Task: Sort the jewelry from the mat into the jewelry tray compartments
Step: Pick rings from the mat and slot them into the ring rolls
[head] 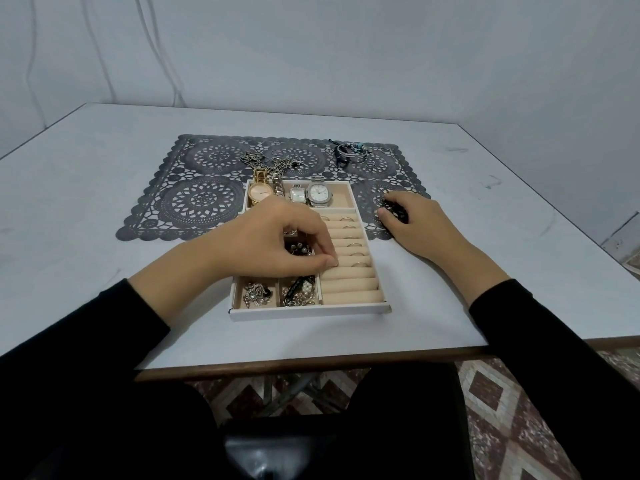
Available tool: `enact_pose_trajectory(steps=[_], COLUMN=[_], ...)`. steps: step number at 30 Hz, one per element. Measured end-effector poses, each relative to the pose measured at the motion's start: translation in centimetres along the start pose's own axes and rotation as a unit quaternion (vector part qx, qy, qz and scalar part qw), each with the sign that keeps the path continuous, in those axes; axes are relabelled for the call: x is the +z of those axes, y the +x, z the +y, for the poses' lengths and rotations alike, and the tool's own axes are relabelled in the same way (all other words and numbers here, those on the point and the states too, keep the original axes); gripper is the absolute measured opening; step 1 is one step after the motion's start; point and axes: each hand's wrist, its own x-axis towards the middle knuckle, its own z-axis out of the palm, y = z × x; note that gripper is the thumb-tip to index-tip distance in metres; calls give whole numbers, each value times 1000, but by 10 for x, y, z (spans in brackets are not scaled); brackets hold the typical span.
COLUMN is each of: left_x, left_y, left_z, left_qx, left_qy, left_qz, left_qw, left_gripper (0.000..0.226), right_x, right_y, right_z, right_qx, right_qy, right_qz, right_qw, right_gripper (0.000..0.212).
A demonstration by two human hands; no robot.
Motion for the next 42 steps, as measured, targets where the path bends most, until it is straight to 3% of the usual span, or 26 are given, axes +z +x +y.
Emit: enact_pose_trajectory(steps=[42], left_x=[-1], left_y=[2], left_z=[-2], left_qx=[-112], left_qy=[-82], left_qz=[25], left_qw=[990], left_gripper=[13], right_x=[-2], right_y=[2], right_z=[2], right_qx=[25], right_qy=[16], right_qz=[-9], right_qw=[1000], right_gripper=[39])
